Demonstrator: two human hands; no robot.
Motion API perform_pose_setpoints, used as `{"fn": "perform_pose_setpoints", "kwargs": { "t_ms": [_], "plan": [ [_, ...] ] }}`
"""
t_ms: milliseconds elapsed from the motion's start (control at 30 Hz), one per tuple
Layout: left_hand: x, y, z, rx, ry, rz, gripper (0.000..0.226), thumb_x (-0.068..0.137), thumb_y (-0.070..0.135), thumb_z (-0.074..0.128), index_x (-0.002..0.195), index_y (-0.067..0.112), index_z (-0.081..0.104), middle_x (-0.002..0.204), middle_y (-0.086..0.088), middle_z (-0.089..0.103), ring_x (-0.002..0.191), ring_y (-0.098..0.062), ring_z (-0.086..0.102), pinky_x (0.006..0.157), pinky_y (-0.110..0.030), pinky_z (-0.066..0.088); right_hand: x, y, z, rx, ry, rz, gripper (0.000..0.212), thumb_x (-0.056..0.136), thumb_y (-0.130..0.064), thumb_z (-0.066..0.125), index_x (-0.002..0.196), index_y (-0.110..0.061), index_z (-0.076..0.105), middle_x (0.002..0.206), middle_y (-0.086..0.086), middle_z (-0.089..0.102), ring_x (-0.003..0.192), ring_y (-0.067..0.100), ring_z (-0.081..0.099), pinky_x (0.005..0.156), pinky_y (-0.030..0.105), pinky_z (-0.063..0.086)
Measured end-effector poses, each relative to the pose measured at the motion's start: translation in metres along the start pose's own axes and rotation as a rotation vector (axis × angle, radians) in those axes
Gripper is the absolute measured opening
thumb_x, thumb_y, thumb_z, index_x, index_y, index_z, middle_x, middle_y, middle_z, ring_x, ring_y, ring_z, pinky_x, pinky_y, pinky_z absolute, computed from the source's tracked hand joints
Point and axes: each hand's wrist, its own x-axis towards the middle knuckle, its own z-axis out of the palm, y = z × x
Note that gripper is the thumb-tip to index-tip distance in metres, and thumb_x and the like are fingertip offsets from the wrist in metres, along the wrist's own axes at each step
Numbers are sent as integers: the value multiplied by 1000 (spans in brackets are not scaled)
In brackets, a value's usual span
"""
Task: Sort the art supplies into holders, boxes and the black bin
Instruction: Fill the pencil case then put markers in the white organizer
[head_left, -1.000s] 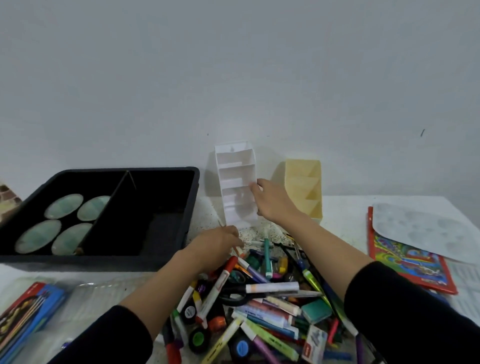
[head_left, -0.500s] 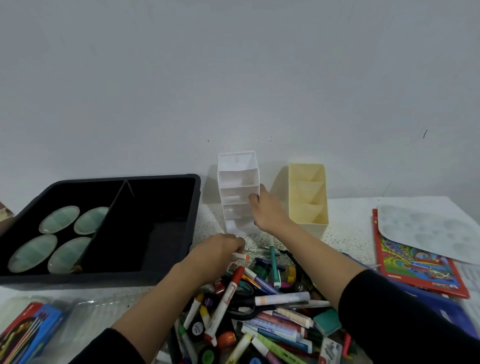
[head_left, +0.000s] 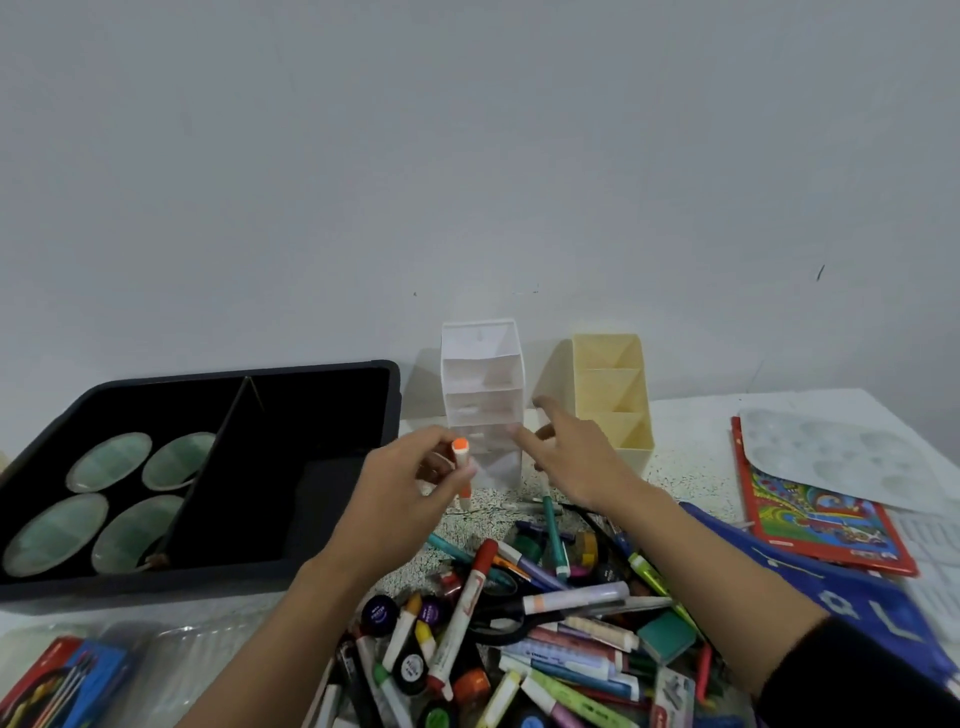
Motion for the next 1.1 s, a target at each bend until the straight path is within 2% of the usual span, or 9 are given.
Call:
{"fn": "perform_pose_setpoints", "kwargs": {
  "t_ms": [133, 233, 333, 500, 700, 767, 933, 1000, 1100],
  "plan": [
    [-3, -1, -9, -86, 105, -50, 11, 90, 25, 73, 98, 25, 66, 87, 7, 73, 82, -11, 71, 72, -25, 55, -21, 23, 2, -232, -22, -29, 22, 98, -35, 59, 109, -17, 54, 87, 3, 66, 74, 18, 63, 70, 35, 54],
    [-2, 4, -9, -135, 96, -50, 11, 91, 22, 72, 98, 23, 64, 91, 7, 74, 85, -12, 72, 77, -29, 58, -29, 29, 12, -459, -168, 3, 27, 92, -37, 66, 100, -15, 52, 90, 4, 59, 80, 23, 59, 65, 34, 49],
    [0, 8, -9, -157, 59, -6, 12, 92, 21, 71, 102, 20, 64, 94, 3, 75, 88, -17, 74, 82, -36, 60, -33, 32, 24, -563, -126, -23, 31, 91, -36, 66, 101, -15, 46, 88, 3, 56, 84, 28, 61, 68, 37, 53],
    [1, 12, -14, -155, 81, 39, 12, 93, 16, 71, 102, 17, 64, 92, 0, 75, 86, -15, 74, 82, -40, 60, -32, 33, 23, -362, -19, 47, 31, 90, -34, 67, 112, -17, 54, 98, 4, 65, 83, 24, 64, 68, 34, 54],
    [2, 17, -23, -205, 138, 126, 13, 92, 16, 70, 104, 14, 65, 93, 0, 76, 86, -23, 73, 76, -63, 55, -40, 11, 3, -122, 123, -3, 10, 97, -29, 54, 99, -21, 60, 68, 1, 66, 51, 16, 56, 50, 34, 47],
    [2, 16, -23, -179, 167, 165, 17, 92, 17, 71, 107, 13, 66, 97, 1, 74, 90, -22, 72, 78, -60, 56, -44, 1, -1, -36, 135, -65, 8, 95, -25, 57, 98, -21, 63, 68, 2, 66, 52, 17, 55, 52, 34, 49],
    [3, 13, -17, -57, 219, 258, 21, 90, 11, 73, 110, 8, 69, 101, 1, 70, 92, -12, 69, 83, -23, 54, -48, -19, -3, 103, 249, -299, 7, 94, -13, 61, 96, -16, 67, 91, -4, 67, 80, 7, 61, 73, 21, 52],
    [6, 8, -15, -43, 224, 255, 21, 89, 11, 74, 110, 8, 70, 101, 2, 71, 94, -12, 69, 84, -23, 54, -43, -22, 0, 121, 327, -356, 9, 93, -10, 62, 92, -17, 68, 94, -5, 62, 87, 5, 58, 78, 21, 51],
    [14, -3, -9, 24, 208, 227, 22, 88, 14, 77, 108, 11, 72, 101, 5, 72, 94, -11, 70, 85, -29, 58, -30, -26, 6, 135, 391, -376, 10, 92, -8, 65, 88, -15, 69, 91, -7, 58, 77, 7, 59, 75, 26, 50]
  ]
}}
